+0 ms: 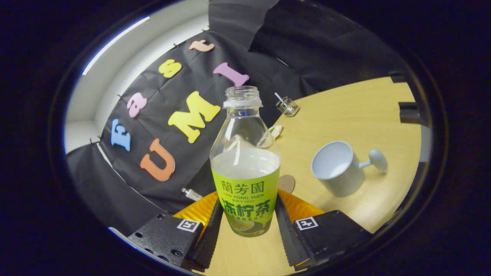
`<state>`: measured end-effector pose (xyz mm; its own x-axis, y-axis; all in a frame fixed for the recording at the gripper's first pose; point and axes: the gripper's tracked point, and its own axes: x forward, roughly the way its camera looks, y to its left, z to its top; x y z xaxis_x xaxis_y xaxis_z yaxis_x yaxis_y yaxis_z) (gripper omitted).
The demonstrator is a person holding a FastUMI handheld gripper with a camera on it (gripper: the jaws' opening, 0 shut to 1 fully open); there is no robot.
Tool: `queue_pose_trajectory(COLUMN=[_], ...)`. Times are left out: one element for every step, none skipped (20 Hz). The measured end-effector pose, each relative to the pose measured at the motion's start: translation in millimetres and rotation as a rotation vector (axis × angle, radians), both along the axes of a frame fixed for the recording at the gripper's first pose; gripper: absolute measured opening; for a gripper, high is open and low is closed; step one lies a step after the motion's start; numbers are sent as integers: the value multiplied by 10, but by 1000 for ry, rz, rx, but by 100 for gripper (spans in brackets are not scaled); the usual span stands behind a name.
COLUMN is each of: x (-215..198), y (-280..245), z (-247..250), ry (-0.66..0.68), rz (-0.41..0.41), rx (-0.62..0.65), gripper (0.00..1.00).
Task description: Take the bottle from table, then pour the juice into the cup, finally place the bottle on the coaster
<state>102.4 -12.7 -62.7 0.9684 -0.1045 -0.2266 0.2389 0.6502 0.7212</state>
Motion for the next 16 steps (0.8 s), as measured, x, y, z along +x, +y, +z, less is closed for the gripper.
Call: queue_pose_trajectory(x=[-28, -52, -75, -97, -116, -160, -136, -109, -67, 1, 85, 178, 266, 369, 459, 574], y=[-21, -52, -110, -175, -228, -337, -341, -355, -380, -380, -357, -355, -354, -369, -370, -347], z=[-37, -64, -77, -98, -76, 58, 101, 130, 158, 223, 301, 371, 426, 440, 451, 434], ry=[25, 48, 72, 100, 117, 125, 133, 144, 152, 149, 135, 121, 113, 114, 112, 116], rz=[0, -3, -12, -23, -33, -37, -26, -27, -29, -21, -13, -4, 0, 6, 15, 32], rx=[-66, -135, -213, -290, -366, -429, -490, -548, -598, -633, -654, -672, -693, -717, -740, -752], gripper=[76, 76, 76, 76, 76, 76, 76, 76, 77, 77, 77, 77, 77, 77, 77, 77])
